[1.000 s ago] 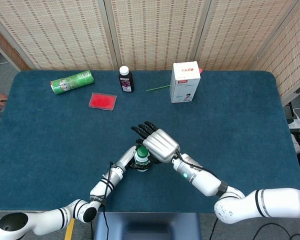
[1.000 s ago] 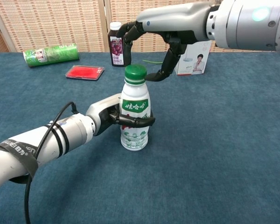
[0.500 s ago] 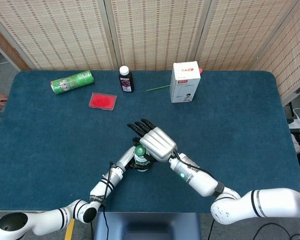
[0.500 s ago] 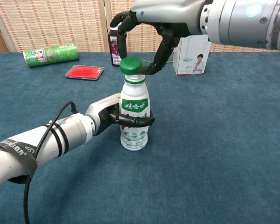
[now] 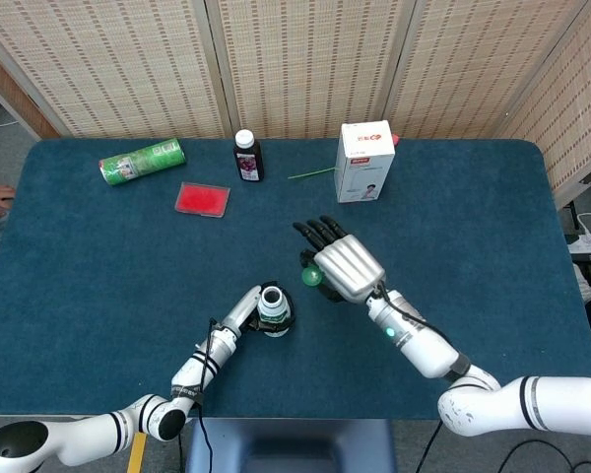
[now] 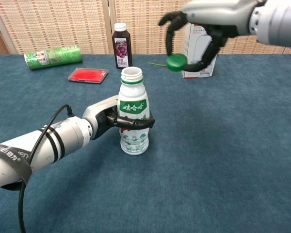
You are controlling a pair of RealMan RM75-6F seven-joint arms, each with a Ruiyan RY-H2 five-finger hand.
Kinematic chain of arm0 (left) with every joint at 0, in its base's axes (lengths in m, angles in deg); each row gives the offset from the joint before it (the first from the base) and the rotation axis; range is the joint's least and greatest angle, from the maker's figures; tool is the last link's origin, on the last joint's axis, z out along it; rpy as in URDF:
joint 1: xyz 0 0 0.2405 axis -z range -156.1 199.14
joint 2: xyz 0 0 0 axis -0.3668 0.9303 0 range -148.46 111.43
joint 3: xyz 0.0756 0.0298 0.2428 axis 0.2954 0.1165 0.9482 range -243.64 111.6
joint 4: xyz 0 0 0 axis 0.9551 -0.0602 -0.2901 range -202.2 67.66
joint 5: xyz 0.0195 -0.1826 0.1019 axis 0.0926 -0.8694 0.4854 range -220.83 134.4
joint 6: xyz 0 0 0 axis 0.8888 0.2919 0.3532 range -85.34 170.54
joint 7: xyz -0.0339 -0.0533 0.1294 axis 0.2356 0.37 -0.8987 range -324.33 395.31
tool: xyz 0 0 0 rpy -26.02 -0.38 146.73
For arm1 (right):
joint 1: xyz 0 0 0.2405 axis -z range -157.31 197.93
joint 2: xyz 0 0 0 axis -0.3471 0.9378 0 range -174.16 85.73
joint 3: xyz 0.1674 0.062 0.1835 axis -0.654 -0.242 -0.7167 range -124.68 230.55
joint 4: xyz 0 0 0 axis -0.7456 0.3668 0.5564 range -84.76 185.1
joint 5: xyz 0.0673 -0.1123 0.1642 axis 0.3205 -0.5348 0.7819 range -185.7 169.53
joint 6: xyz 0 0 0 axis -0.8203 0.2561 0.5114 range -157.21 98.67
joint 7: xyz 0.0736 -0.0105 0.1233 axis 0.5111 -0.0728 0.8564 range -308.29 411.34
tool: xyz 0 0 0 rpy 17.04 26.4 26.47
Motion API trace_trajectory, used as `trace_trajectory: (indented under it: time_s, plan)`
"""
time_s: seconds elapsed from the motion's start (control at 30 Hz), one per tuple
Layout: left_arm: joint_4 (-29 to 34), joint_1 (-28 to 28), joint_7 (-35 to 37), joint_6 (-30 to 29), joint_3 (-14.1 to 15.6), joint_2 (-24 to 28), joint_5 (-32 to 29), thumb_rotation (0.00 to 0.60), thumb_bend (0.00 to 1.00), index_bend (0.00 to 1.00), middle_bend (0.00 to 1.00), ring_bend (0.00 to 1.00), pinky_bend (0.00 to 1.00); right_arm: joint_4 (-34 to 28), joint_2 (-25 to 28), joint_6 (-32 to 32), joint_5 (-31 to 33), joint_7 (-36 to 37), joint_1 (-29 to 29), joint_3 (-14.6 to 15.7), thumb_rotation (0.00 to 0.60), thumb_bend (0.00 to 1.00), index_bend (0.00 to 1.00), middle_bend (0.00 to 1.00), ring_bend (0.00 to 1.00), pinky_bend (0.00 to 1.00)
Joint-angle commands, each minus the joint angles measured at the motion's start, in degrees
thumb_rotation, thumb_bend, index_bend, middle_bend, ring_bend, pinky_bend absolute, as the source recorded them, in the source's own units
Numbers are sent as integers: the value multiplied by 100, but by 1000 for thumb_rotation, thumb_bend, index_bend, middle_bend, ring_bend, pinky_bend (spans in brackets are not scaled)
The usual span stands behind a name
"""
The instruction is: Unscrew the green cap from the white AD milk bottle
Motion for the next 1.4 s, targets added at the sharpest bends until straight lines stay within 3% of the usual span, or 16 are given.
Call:
trace_trajectory:
  time_s: [0.03, 0.27, 0.4, 0.53, 0.77, 1.0, 1.4]
  plan:
    - [5, 1, 105, -14, 24, 14, 103, 600, 655, 459, 487, 172, 42, 297, 80, -108, -139, 275, 224, 183, 600, 243, 517, 19, 0, 0]
    - [-155, 0, 253, -184, 119, -65, 364, 600, 575, 138, 229, 14, 18, 605, 187, -381, -296, 531, 406, 326, 600, 243, 459, 19, 0, 0]
    - [-271, -10, 448, -265, 139, -154, 440, 600, 528, 5, 100, 0, 1, 596, 321, -615, -299, 613, 418, 341, 600, 243, 352, 25, 0, 0]
    - [-309, -5, 575, -263, 162, -163, 480, 600, 487, 0, 4, 0, 0, 555, 438, -750, -309, 706, 436, 317, 600, 243, 232, 18, 0, 0]
    - [-285, -32, 743, -401, 190, -86, 605, 600, 424, 0, 0, 0, 0, 464, 574, -893, -211, 734, 443, 264, 600, 243, 20, 6, 0, 0]
    - [-210, -94, 770, -710, 160, -22, 699, 600, 352, 0, 0, 0, 0, 317, 725, -796, -341, 913, 586, 203, 600, 243, 0, 0, 0, 0]
    - [-104, -96, 925, -1096, 391, 97, 1154, 600, 280, 0, 0, 0, 0, 159, 938, -731, -505, 1036, 718, 95, 600, 243, 0, 0, 0, 0]
